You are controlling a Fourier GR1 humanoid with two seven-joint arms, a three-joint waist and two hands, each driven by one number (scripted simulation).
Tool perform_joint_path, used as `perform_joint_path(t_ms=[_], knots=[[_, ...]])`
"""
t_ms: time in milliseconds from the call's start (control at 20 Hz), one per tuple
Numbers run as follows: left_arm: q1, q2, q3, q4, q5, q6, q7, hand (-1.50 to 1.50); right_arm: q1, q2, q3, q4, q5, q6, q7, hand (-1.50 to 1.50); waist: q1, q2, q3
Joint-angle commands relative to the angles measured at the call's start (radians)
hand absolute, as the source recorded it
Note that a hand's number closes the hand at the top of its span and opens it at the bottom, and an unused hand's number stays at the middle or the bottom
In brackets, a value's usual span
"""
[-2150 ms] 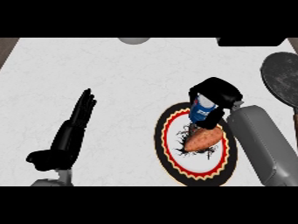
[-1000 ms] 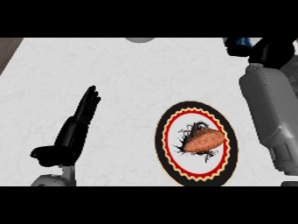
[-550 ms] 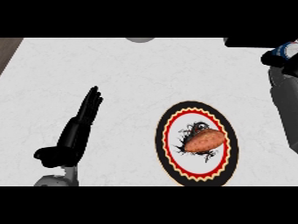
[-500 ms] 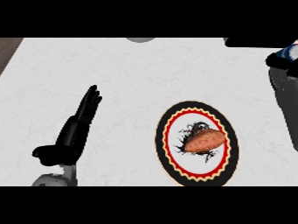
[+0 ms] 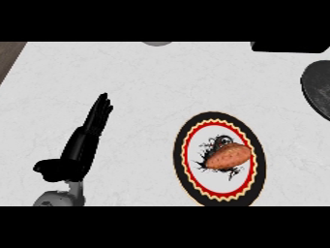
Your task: Pick the can from the plate and place it in the pan
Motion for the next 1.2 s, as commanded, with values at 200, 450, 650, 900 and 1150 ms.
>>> perform_joint_path(t_ms=[200, 450, 650, 900, 1150], knots=[[0.003, 0.008, 0.01, -0.014, 0.007, -0.011, -0.002, 0.0, 0.031, -0.108, -0.111, 0.076, -0.16, -0.075, -0.224, 1.5, 0.009, 0.003, 0.003], [0.005, -0.021, -0.018, 0.012, -0.016, 0.005, -0.026, 0.0, 0.001, -0.1, -0.146, 0.235, -0.216, 0.326, -0.184, -1.5, 0.03, 0.016, 0.006], [-0.02, -0.018, -0.016, -0.004, -0.013, 0.002, -0.005, 0.0, -0.024, -0.1, -0.244, 0.218, -0.337, 0.415, -0.302, -1.5, 0.025, 0.012, 0.007], [0.015, -0.009, -0.022, -0.014, -0.01, -0.014, -0.02, 0.0, 0.007, -0.092, -0.301, 0.16, -0.398, 0.323, -0.452, -1.5, 0.04, 0.016, 0.008], [0.049, 0.004, -0.006, -0.013, -0.007, -0.015, -0.044, 0.0, 0.041, -0.068, -0.415, 0.083, -0.535, 0.253, -0.653, -1.5, 0.016, 0.005, 0.006]])
